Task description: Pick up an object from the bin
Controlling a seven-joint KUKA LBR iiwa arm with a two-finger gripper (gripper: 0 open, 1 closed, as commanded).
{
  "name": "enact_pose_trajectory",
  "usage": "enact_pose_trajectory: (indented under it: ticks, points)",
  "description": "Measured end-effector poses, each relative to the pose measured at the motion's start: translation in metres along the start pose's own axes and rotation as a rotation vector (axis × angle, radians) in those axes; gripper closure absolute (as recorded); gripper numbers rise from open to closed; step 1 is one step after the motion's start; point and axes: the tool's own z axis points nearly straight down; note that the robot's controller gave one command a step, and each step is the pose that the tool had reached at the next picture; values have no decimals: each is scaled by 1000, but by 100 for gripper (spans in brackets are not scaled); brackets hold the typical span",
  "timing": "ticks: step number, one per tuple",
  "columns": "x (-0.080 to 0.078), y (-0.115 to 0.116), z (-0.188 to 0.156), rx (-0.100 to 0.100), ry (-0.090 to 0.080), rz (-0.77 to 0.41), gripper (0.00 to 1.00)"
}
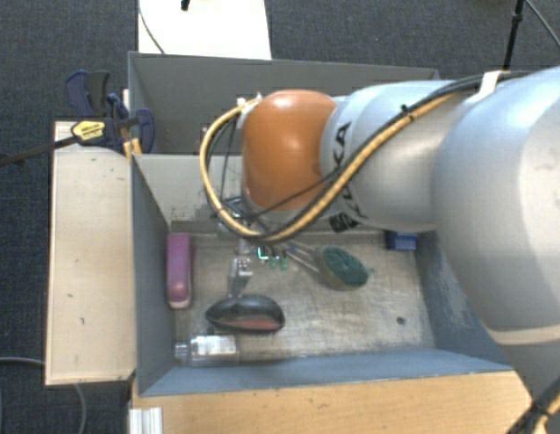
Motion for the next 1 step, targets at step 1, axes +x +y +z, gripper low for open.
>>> enact_pose_trajectory:
  ticks: [1]
  points:
    - [2, 12, 13, 1, -3, -83, 0]
